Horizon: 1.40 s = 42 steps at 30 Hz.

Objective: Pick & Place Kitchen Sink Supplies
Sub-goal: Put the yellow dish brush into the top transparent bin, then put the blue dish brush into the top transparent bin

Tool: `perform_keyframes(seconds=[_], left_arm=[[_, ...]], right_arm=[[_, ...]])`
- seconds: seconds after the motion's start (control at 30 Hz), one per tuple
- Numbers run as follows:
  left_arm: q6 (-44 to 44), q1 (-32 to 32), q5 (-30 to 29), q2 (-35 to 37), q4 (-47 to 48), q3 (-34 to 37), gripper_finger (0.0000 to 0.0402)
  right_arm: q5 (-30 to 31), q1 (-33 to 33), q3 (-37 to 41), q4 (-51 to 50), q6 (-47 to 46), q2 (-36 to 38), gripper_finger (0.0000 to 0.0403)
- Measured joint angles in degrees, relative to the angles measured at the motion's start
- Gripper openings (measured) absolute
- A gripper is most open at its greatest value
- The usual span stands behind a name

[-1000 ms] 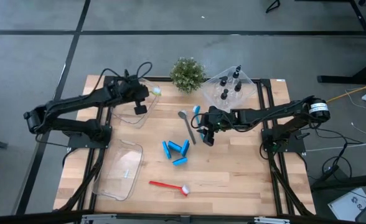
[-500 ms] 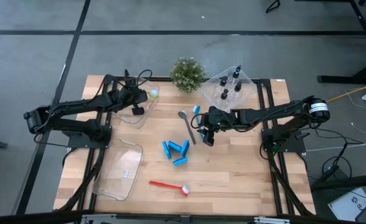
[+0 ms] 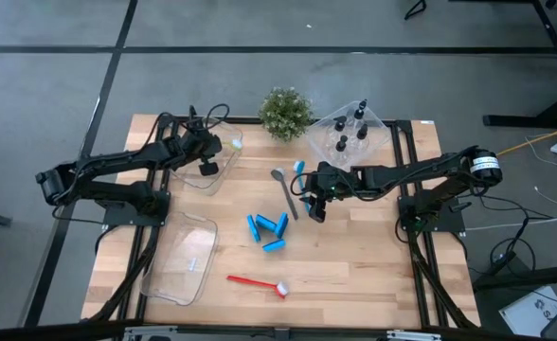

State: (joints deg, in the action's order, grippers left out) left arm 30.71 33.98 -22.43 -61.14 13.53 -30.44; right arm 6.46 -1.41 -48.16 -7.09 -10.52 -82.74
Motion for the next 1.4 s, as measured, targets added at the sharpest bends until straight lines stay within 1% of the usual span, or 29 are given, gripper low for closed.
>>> perform_keyframes(seconds=[0.13, 0.27, 0.33, 0.47, 0.53, 0.67, 0.77, 1.13, 1.23, 1.33, 1.4], left_arm=[[-0.55, 0.0, 0.11, 0.0, 1.77, 0.0, 0.0069], [-3.46, 0.99, 4.79, -0.04, 4.95, 0.0, 0.0068], [-5.86, 1.65, 6.18, -0.22, 5.2, 0.0, 0.0063], [-13.74, 3.23, 6.1, -0.28, 5.01, 0.0, 0.0045], [-17.09, 4.36, 7.42, -0.28, 5.08, 0.0, 0.0035], [-19.5, 5.7, 8.82, -0.28, 5.08, 0.0, 0.0028], [-19.75, 5.95, 9.74, -0.28, 5.09, 0.0, 0.0039], [-21.17, 5.9, 9.96, -0.26, 4.89, 0.0, 0.0123], [-21.17, 5.9, 9.99, -0.26, 4.68, -0.13, 0.0133], [-21.8, 5.69, 10.11, 0.01, 4.69, -0.97, 0.0136], [-22.09, 5.27, 10.11, 0.52, 4.66, -1.83, 0.0135]], right_arm=[[0.0, 0.0, 0.0, -0.01, 0.0, 0.0, 0.0151], [0.0, 0.0, -0.02, -0.02, 0.0, 0.0, 0.0151], [0.02, 0.0, 0.0, -0.02, 0.0, 0.0, 0.0151], [0.0, 0.0, 0.0, -0.02, -0.18, 0.0, 0.0151], [0.0, 0.0, 0.0, 0.01, -0.62, 0.0, 0.0151], [0.0, 0.0, 0.0, -0.02, -0.76, 0.0, 0.0151], [0.0, 0.0, 0.0, -0.02, -0.92, 0.0, 0.0151], [0.04, -0.02, -0.02, -0.92, -1.1, 0.0, 0.0151], [0.09, -0.02, 0.0, -1.4, -1.81, 0.0, 0.0151], [0.19, -0.02, 0.0, -2.39, -3.53, 0.0, 0.0151], [2.0, 0.01, 0.0, -4.1, -5.6, -0.01, 0.0151]])
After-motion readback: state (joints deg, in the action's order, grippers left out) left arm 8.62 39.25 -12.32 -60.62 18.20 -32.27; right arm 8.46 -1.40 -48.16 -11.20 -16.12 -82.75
